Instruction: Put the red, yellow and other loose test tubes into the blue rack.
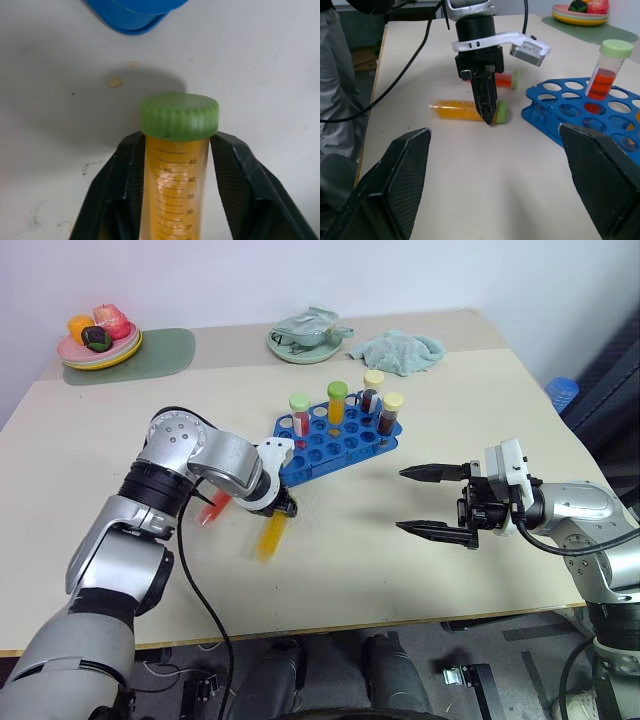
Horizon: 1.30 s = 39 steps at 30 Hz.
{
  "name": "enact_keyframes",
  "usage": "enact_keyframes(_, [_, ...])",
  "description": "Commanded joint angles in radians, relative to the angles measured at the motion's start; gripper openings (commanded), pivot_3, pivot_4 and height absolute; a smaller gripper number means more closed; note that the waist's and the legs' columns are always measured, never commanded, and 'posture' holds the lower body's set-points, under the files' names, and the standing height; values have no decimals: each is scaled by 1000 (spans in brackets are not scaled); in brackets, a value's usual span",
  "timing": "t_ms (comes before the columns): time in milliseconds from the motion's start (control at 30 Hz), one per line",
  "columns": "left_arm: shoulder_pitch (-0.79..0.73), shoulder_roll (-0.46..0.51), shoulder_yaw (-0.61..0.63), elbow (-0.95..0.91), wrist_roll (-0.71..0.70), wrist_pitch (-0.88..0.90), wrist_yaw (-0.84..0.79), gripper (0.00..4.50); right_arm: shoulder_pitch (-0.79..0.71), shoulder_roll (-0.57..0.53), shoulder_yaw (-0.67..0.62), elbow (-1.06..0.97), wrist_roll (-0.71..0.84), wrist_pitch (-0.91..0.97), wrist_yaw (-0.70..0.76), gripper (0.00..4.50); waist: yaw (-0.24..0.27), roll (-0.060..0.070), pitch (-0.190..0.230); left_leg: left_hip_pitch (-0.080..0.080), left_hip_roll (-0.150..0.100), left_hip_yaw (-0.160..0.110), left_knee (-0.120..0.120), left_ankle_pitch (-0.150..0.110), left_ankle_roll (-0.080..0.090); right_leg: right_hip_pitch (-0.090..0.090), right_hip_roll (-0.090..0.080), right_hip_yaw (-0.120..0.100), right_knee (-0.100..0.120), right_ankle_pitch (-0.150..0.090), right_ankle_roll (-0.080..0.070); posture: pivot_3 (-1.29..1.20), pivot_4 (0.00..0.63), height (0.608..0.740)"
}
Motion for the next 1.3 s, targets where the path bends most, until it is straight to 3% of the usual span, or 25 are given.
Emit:
enact_keyframes(33, [7,5,28,-31,-6,-7,7,1218,-11,-19,-40,-36,20,-4,-1,4186,1,0,0,0,0,0,0,0,0,0,0,0,0,0,0,0,150,740])
enact_keyframes(500, [22,40,20,-113,-6,-13,-37,852,-15,-16,-37,-30,18,-6,-3,4186,-1,0,0,0,0,0,0,0,0,0,0,0,0,0,0,0,150,740])
enact_keyframes(667, [3,143,60,-360,42,-32,-201,852,-12,-13,-40,-27,16,-10,-7,4186,-2,0,0,0,0,0,0,0,0,0,0,0,0,0,0,0,150,740])
enact_keyframes(833, [59,189,232,-623,257,-160,-508,852,-3,-8,-54,-22,17,-13,-27,4186,-1,1,0,0,0,1,0,0,0,0,0,0,0,0,0,0,150,740])
enact_keyframes(1000, [162,204,286,-850,700,-487,-892,852,7,16,-85,-35,27,2,-98,4186,2,1,0,0,0,2,-1,0,0,1,0,0,-1,0,0,0,150,740])
enact_keyframes(1100, [249,175,282,-874,966,-778,-1115,852,9,51,-112,-58,40,25,-186,4186,6,1,0,0,1,2,-1,0,0,1,0,0,-2,0,0,0,150,740])
enact_keyframes(1300, [395,-11,151,-713,1436,-1255,-1269,852,23,158,-194,-143,37,77,-465,4186,29,1,-1,1,1,3,-1,-1,1,2,0,0,-3,0,-1,0,150,740])
